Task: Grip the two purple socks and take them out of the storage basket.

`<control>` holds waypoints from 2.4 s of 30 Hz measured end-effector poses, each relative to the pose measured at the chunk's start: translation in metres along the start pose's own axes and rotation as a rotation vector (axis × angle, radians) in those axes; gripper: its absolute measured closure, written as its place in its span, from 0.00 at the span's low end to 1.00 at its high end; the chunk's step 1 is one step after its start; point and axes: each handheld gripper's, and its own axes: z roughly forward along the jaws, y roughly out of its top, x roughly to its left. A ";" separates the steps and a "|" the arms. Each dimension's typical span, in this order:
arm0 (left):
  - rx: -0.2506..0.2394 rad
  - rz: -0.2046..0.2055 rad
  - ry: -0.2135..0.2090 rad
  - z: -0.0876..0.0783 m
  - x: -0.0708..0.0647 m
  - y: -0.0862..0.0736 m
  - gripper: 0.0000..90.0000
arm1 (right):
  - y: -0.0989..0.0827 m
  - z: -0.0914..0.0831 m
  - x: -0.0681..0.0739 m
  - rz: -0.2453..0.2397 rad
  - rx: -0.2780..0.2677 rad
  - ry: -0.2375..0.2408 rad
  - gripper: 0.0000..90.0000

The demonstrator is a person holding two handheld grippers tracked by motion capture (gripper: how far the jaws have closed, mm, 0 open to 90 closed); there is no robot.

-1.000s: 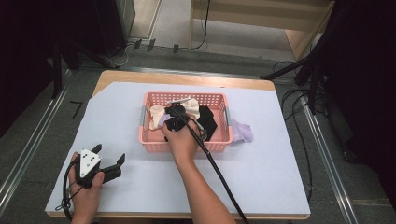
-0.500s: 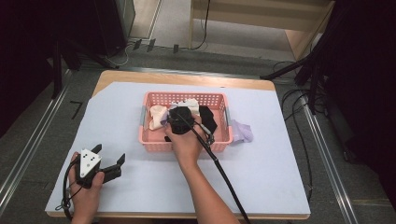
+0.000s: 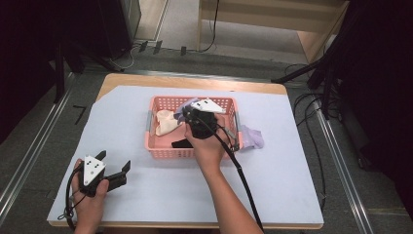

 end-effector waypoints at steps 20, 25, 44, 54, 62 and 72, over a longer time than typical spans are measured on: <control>-0.009 -0.015 0.000 0.000 0.001 0.000 0.16 | 0.014 -0.065 -0.071 0.034 -0.158 -0.155 0.99; -0.009 -0.015 0.000 0.000 0.001 0.000 0.16 | 0.013 -0.079 -0.091 0.046 -0.178 -0.187 0.99; -0.012 -0.013 0.006 -0.001 0.000 -0.001 0.16 | -0.052 -0.099 -0.162 0.128 -0.079 -0.323 0.98; -0.016 -0.015 0.009 -0.001 0.000 -0.001 0.16 | -0.090 -0.101 -0.178 0.224 -0.066 -0.267 0.75; -0.017 -0.008 0.010 -0.001 0.000 -0.001 0.16 | -0.101 -0.124 -0.190 0.221 -0.108 -0.257 0.58; -0.015 -0.010 0.009 -0.001 0.000 -0.001 0.16 | -0.125 -0.156 -0.203 0.225 -0.108 -0.259 0.49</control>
